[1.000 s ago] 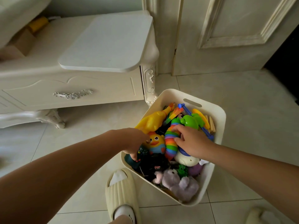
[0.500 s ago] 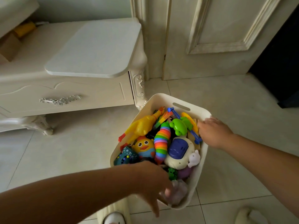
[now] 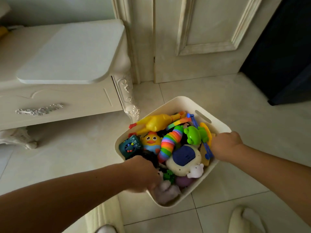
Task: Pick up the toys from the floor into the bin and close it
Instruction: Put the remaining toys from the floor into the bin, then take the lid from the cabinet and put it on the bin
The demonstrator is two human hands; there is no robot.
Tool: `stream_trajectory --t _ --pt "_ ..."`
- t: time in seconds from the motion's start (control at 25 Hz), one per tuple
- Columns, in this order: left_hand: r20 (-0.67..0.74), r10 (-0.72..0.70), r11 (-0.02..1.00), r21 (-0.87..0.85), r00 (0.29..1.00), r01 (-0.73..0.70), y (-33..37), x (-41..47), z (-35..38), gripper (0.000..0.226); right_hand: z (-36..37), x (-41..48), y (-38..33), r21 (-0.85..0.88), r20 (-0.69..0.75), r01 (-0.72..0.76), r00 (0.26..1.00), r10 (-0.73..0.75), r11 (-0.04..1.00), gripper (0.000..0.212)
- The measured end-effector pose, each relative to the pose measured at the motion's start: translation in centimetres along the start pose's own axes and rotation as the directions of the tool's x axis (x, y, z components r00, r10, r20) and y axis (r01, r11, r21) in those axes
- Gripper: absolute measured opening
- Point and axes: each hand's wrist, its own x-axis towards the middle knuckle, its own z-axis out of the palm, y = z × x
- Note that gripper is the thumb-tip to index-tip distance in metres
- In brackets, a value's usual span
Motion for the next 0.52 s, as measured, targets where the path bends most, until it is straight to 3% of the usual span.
stream_trajectory --t 0.2,0.44,0.52 --pt "-0.052 -0.092 0.994 0.058 0.994 0.095 -1.9 1.5 -1.7 0.026 2.8 -1.8 1.5 -0.077 0.232 0.041 0.973 -0.022 0.996 0.034" --pt "-0.095 -0.133 0.991 -0.008 0.986 0.133 -4.4 5.2 -4.2 0.023 3.5 -3.5 2.9 0.038 0.452 0.152 0.879 -0.153 0.988 0.031" --pt "-0.071 -0.147 0.987 -0.071 0.987 0.142 -5.5 6.1 -4.7 0.023 4.1 -2.9 3.1 0.074 0.466 0.17 0.865 -0.184 0.983 0.022"
